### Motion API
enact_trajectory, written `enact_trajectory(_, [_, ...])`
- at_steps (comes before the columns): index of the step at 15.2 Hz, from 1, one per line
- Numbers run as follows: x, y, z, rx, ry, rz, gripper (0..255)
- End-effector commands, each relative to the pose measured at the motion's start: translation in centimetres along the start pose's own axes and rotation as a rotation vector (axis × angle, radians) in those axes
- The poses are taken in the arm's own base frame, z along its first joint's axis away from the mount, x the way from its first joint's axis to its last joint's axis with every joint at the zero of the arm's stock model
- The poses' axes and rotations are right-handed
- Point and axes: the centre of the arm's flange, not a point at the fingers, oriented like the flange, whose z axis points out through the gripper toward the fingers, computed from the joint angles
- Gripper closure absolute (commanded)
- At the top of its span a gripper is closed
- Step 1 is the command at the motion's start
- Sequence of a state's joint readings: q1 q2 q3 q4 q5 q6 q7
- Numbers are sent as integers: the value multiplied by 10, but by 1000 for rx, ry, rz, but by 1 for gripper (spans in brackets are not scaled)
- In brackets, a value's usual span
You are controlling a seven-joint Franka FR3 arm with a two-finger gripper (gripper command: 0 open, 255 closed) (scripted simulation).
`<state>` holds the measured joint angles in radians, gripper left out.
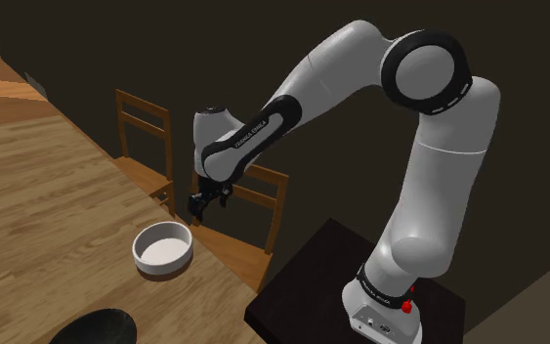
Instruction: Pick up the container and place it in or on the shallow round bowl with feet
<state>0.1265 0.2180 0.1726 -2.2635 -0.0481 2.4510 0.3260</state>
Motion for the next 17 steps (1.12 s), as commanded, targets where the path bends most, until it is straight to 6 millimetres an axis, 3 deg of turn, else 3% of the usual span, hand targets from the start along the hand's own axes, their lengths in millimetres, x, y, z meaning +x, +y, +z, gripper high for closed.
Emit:
enact_trajectory(1, [13, -14, 19, 4, 7, 3, 0])
enact_trajectory(7, [60, -48, 70, 14, 28, 12, 0])
enact_trajectory(15, [62, -50, 111, 15, 28, 13, 0])
enact_trajectory(17, [62, -50, 111, 15, 28, 13, 0])
